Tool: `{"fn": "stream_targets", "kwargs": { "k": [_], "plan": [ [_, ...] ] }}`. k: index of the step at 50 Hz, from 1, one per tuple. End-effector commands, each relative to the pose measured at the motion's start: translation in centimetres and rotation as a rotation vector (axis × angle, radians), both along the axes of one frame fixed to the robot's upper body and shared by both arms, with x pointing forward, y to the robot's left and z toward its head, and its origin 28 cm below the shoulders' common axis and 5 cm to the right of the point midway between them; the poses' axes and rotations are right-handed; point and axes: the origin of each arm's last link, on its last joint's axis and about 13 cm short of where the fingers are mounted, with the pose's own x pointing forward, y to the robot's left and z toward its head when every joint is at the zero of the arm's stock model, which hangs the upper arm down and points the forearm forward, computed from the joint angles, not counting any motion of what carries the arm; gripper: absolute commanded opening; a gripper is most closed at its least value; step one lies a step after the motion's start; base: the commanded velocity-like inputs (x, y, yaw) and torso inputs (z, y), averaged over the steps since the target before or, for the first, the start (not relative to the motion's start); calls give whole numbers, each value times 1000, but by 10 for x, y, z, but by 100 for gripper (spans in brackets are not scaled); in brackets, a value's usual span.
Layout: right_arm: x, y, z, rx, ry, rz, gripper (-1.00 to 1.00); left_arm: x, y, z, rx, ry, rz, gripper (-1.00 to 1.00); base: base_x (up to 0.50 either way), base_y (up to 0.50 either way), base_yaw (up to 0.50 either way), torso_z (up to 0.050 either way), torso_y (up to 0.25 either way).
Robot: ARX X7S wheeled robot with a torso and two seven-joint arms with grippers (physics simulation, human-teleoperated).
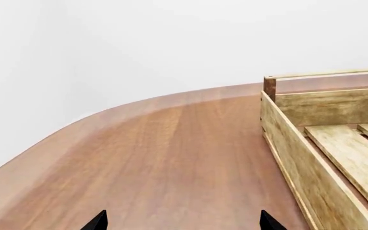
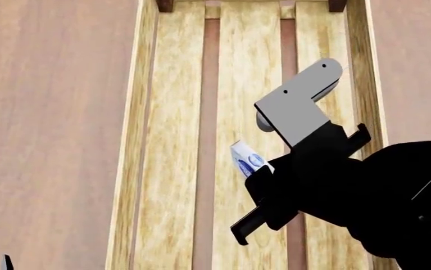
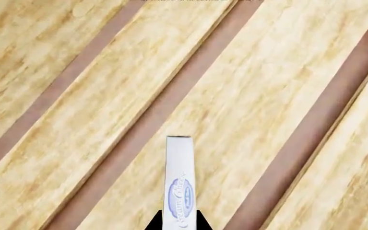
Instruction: Pick up the cream cheese and put it in the tray.
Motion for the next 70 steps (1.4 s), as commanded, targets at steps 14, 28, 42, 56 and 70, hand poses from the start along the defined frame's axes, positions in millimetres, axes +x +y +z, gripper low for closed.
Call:
{"fn": "stream_targets", "kwargs": {
  "k": [14, 28, 42, 56, 70],
  "plan": [
    [9, 14, -1, -34, -5, 18, -100, 0, 1, 1, -2, -3, 0, 100, 0, 0, 0, 0, 0],
    [10, 12, -4, -45, -8, 3, -100, 0, 0, 0, -1, 0, -2, 100, 1, 0, 1, 0, 0],
    [13, 14, -3, -66, -38, -21, 100, 0, 1, 1, -11, -3, 4, 100, 2, 1, 2, 0, -2],
    [13, 12, -7, -76, -34, -14, 100, -1, 1, 1, -9, -3, 5, 100, 0, 0, 0, 0, 0],
    [-1, 10, 2, -97, -83, 3, 100, 0, 1, 1, -9, 2, 5, 100, 0, 0, 0, 0, 0]
  ]
}}
